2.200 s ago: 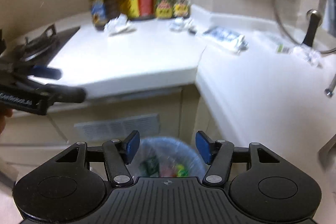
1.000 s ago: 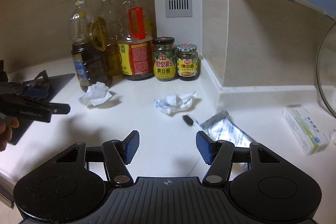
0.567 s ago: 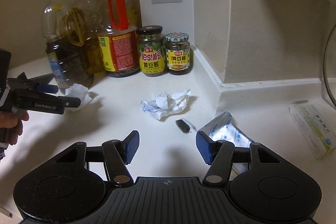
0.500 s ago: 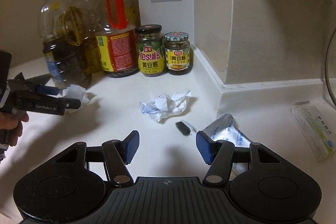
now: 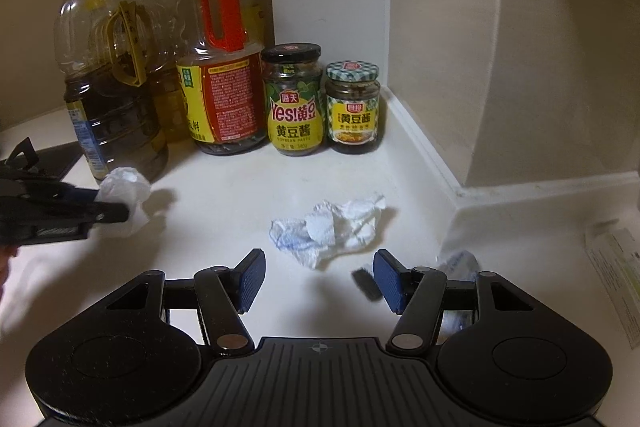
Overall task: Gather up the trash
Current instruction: 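Grasp a crumpled white tissue with the left tool while the right tool grasps another tissue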
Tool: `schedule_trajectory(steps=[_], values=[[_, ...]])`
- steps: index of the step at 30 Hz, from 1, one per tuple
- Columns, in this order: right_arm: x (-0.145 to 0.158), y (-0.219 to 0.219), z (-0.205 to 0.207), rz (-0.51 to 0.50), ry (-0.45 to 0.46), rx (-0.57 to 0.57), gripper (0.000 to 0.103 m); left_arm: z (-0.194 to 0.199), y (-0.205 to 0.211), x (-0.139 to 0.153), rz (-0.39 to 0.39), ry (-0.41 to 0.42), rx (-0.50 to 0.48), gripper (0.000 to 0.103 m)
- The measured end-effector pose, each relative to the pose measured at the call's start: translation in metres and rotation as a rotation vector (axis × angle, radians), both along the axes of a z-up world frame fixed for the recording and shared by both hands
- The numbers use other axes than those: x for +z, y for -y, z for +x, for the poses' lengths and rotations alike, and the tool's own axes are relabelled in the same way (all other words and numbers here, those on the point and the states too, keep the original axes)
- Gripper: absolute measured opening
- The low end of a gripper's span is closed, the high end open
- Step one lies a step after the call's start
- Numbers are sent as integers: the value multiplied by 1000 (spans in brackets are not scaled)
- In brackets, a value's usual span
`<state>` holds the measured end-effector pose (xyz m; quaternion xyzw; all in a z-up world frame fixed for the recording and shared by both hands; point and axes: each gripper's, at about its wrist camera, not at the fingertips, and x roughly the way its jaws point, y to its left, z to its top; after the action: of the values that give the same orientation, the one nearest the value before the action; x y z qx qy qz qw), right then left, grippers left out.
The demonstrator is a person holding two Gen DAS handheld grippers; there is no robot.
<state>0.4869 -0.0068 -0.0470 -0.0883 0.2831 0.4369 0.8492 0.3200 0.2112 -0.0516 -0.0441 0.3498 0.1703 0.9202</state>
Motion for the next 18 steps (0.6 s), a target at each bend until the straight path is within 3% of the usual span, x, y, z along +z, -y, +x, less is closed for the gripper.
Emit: schedule_trajectory(steps=[14, 15, 16, 18], values=[[-26, -59, 14, -148, 136, 110, 60, -31, 17, 19, -60, 25, 2, 24], [-27, -60, 13, -148, 147, 111, 53, -32, 18, 19, -60, 24, 2, 24], [-28, -61, 12, -157, 158, 112, 37, -34, 19, 19, -59, 22, 3, 24], [-28, -61, 10, -162, 173, 114, 20, -36, 23, 20, -58, 21, 4, 24]])
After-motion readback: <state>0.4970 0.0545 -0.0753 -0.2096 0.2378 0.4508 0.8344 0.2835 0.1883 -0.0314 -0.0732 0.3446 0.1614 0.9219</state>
